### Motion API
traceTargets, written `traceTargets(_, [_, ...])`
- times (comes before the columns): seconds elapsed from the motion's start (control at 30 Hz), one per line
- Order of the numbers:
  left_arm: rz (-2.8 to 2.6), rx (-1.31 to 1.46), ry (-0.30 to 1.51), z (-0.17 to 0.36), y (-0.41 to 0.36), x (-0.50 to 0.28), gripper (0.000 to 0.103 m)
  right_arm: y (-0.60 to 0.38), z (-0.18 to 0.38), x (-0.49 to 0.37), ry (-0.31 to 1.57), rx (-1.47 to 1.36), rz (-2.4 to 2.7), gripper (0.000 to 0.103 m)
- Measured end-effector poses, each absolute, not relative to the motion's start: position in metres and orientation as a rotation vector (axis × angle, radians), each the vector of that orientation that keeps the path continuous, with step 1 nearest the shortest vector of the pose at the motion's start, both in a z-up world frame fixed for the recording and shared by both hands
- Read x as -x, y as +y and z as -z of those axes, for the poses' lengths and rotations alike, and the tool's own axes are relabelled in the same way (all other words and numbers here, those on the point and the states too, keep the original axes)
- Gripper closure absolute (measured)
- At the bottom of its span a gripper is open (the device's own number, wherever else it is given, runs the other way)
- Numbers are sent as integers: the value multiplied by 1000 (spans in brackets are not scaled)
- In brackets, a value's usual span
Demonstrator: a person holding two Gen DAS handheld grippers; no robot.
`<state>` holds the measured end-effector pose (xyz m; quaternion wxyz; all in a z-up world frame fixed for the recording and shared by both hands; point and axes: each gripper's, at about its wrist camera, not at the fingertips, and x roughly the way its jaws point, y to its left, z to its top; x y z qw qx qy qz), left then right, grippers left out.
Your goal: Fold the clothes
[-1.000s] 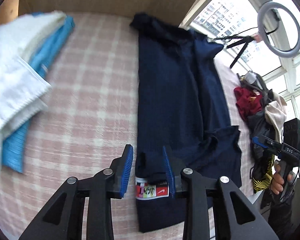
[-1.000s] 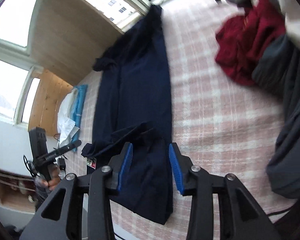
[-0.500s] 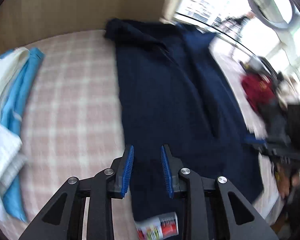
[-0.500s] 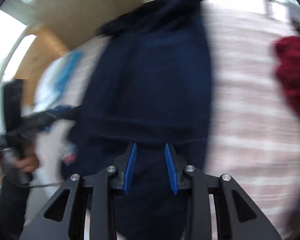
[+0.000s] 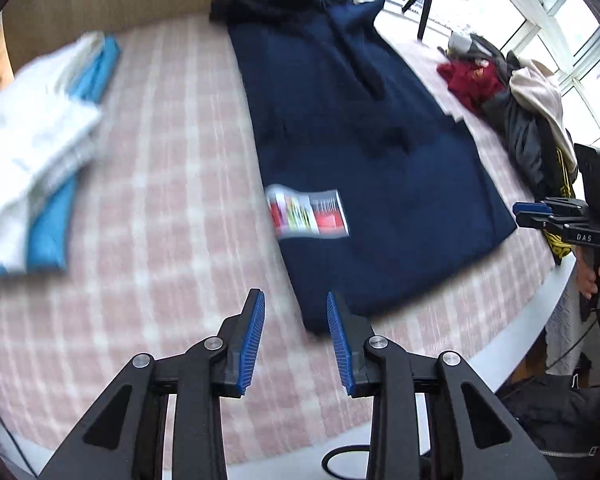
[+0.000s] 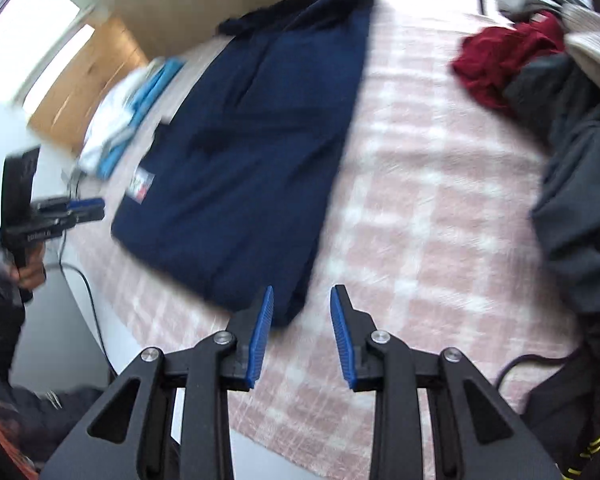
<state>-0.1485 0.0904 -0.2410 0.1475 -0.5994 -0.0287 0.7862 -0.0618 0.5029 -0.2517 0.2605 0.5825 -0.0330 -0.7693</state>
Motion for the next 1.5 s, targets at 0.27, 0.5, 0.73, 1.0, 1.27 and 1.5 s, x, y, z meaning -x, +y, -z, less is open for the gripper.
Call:
traceTargets(0.27, [-2217, 1742, -166, 263, 106, 154, 75, 486, 265, 52, -14, -1562, 2073, 64])
traceTargets(0.5, [-2204, 1757, -153, 263, 109, 151, 85, 477, 269, 38, 112, -1524, 2071, 61])
traceTargets(0.73, [-2215, 1762, -121, 263, 111, 146, 83, 470, 263, 36, 148, -1476, 2084, 63])
traceTargets(1.0, [-2236, 1747, -99, 258, 106, 146, 99, 478, 256, 39, 81, -1448, 2082, 96])
traceTargets(1.27, [-2236, 1755, -85, 261, 104, 144, 99, 486, 274, 40, 167, -1603, 2112, 97])
traceTargets(1.5, [-2329, 1695, -62, 225, 96, 133, 101, 485, 231, 47, 59, -1477, 2208, 95])
